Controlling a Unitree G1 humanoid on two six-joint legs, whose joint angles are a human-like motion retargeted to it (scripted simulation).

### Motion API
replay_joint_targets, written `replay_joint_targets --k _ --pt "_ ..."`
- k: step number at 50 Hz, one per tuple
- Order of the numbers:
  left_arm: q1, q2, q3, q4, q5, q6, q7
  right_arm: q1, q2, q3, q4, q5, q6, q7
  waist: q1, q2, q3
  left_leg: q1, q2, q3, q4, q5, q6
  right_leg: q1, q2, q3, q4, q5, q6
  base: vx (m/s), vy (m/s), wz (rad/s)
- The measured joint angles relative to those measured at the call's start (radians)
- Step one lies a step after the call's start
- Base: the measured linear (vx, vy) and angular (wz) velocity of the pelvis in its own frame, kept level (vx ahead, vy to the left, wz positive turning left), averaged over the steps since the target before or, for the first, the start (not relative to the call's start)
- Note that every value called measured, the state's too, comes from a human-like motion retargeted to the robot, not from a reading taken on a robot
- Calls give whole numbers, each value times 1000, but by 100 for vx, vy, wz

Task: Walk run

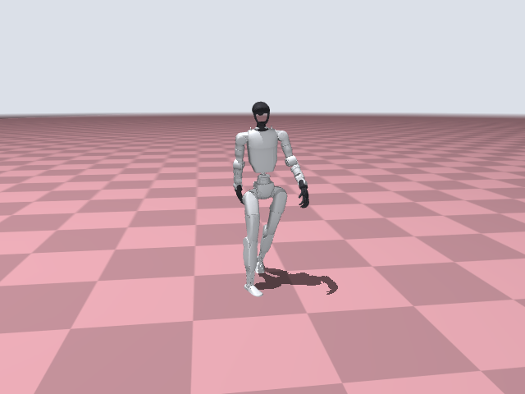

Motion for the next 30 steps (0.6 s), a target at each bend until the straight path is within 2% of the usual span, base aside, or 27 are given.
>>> replay_joint_targets --k 2,3,4,5,7,8,10,13,15,18,20,23,26,28,30 --pt "40 -26 31 82 21 15 30 -12 -18 -11 0 -21 27 -41 -53 7 -17 -20 -4 -11 142 129 -69 19 -38 -110 42 59 0 95 -44 193" --pt "55 -44 54 142 36 24 46 -21 -27 -19 0 -23 32 -62 -40 25 -25 -56 3 26 226 231 -116 40 -8 -52 63 23 -43 91 -44 158" --pt "64 -67 77 214 44 46 64 -34 -38 -27 -6 -17 37 -74 -47 45 -27 -107 30 58 330 317 -187 54 -1 -69 80 3 -72 78 -35 173" --pt "70 -92 100 293 49 76 84 -48 -50 -37 -15 -7 40 -81 -63 67 -27 -165 68 87 444 396 -272 65 -5 -123 95 -9 -93 65 -27 208" --pt "81 -107 143 462 -28 175 98 -95 -72 -20 -26 34 53 -89 -85 49 -40 -241 196 309 574 496 -344 111 -32 -194 81 -25 -123 62 -31 189" --pt "88 -99 155 539 -85 210 85 -125 -82 -15 -31 53 62 -93 -95 39 -42 -262 249 403 617 507 -322 132 -41 -249 76 -29 -139 63 -34 155" --pt "161 -89 153 571 -181 248 9 -193 -100 -17 -46 66 63 -101 -89 24 -36 -318 306 524 693 387 -267 177 -41 -283 54 -31 -154 51 -28 96" --pt "296 -106 154 571 -179 227 -41 -249 -117 -22 -138 60 35 -90 -7 -14 -30 -446 244 565 705 284 -244 234 -57 -329 13 -21 -154 52 -23 18" --pt "369 -117 168 571 -119 209 -14 -268 -126 -7 -228 74 10 -76 35 -24 -31 -538 252 588 683 190 -230 259 -52 -369 -5 -26 -157 56 -22 45" --pt "455 -115 180 571 -21 184 9 -301 -147 0 -318 103 -42 -116 95 -27 -24 -624 306 652 522 112 -132 306 -25 -426 -27 -53 -163 52 -15 72" --pt "502 -106 181 571 19 179 -5 -328 -164 -14 -342 114 -72 -160 115 -22 -19 -639 349 739 360 104 -69 340 4 -462 -38 -78 -168 52 -11 108" --pt "556 -91 189 571 40 216 -30 -358 -178 -39 -349 123 -76 -188 130 -12 -18 -644 313 836 96 60 -42 390 44 -535 -51 -106 -160 57 -9 122" --pt "583 -88 202 571 9 288 -23 -372 -181 -50 -344 135 -68 -153 110 -6 -29 -612 259 980 -97 14 -43 427 77 -604 -48 -120 -136 65 -7 155" --pt "592 -99 219 571 -37 320 -11 -368 -174 -50 -332 137 -71 -135 111 -15 -31 -586 225 1002 -163 20 -29 453 83 -622 -33 -111 -109 64 -6 99" --pt "592 -118 246 571 -85 319 -10 -350 -160 -47 -314 125 -94 -128 138 -31 -34 -559 203 963 -171 37 7 479 77 -625 -4 -77 -67 77 -7 16"
